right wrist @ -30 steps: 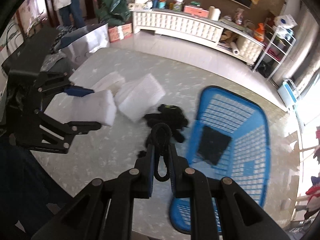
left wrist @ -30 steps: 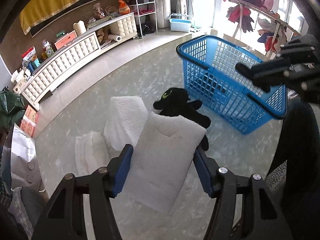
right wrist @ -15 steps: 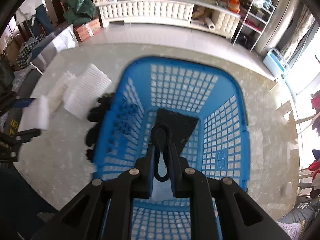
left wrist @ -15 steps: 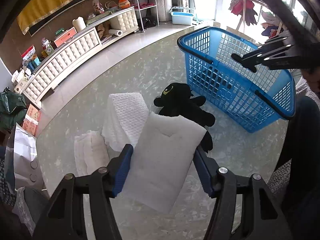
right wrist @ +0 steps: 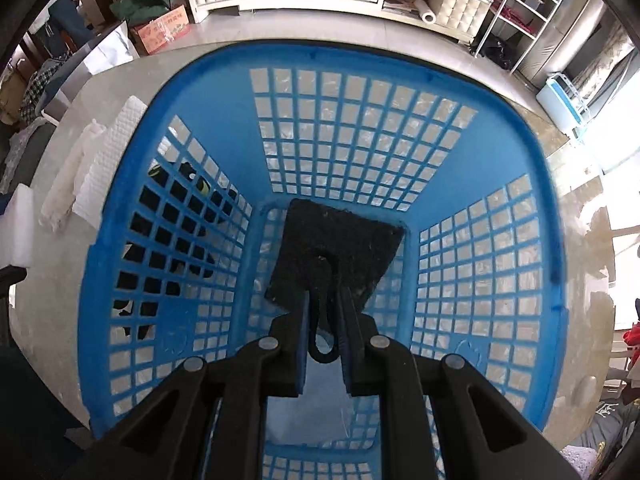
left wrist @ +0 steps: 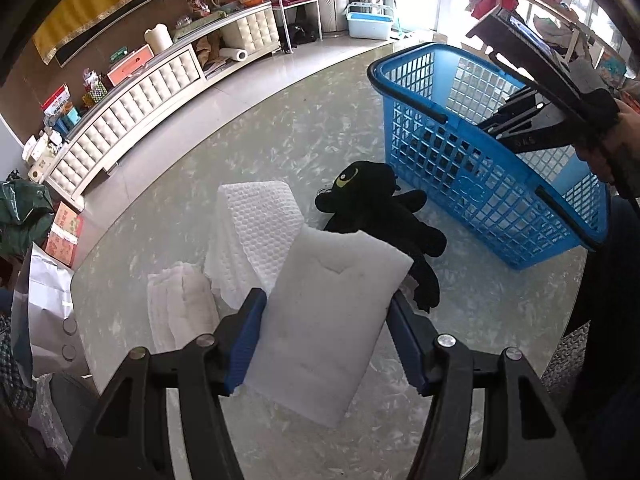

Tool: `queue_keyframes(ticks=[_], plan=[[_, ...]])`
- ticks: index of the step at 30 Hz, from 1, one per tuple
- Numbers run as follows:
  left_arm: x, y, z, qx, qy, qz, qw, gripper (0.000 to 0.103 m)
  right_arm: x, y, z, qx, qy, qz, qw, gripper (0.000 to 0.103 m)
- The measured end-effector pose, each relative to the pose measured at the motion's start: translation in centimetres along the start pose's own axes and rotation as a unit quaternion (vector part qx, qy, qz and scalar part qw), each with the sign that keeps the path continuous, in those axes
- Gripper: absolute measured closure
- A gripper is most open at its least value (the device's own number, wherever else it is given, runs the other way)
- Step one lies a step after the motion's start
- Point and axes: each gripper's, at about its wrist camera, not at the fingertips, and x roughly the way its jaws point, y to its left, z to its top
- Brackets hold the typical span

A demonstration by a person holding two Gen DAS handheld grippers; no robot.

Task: Organize soft objects
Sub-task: 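Carry the black ring over the basket with the right tool while the left holds the pad, then open the right tool to drop the black ring into the blue basket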

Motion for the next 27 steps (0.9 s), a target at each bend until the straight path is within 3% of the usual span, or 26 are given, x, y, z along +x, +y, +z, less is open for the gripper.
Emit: queue_keyframes(ticks=[5, 8, 10, 12, 17, 20, 27], plan=[[0.4, 0.2, 0.1, -0.005, 0.007, 0.004, 1.0, 0.044, 0.8, 0.1, 0.2, -0.005, 0.003, 0.01, 1.0, 0.091], [0.4, 0.1, 0.1, -0.005, 0.006, 0.004, 1.0, 0.044, 0.7, 0.3, 0.4, -0.009, 0.001, 0.003, 1.0, 0.083], [0.4, 0.1, 0.2, -0.005, 0.006, 0.004, 1.0, 0.044, 0.7, 0.5, 0.4, -0.01, 0.001, -0.004, 1.0, 0.058], [0.4, 0.1, 0.2, -0.003, 0.007, 0.006, 1.0, 0.044, 0.7, 0.6, 0.4, -0.015, -0.005, -0.025, 1.0, 0.041], [0.3, 0.0, 0.5, -0.003, 0.006, 0.009, 0.9999, 0.044, -0.7, 0.6, 0.4, -0.015, -0.022, -0.026, 0.999, 0.021], [-0.1, -0.3, 0.8, -0.002, 0.002, 0.009, 1.0, 0.044, -2.2, 0.1, 0.1, -0.007, -0.041, -0.037, 0.998, 0.002], [-1.0, -1.5, 1.4, 0.008, -0.009, 0.005, 0.9999, 0.044, -6.1, -1.2, -2.6, 0.013, -0.085, -0.033, 0.996, 0.0]])
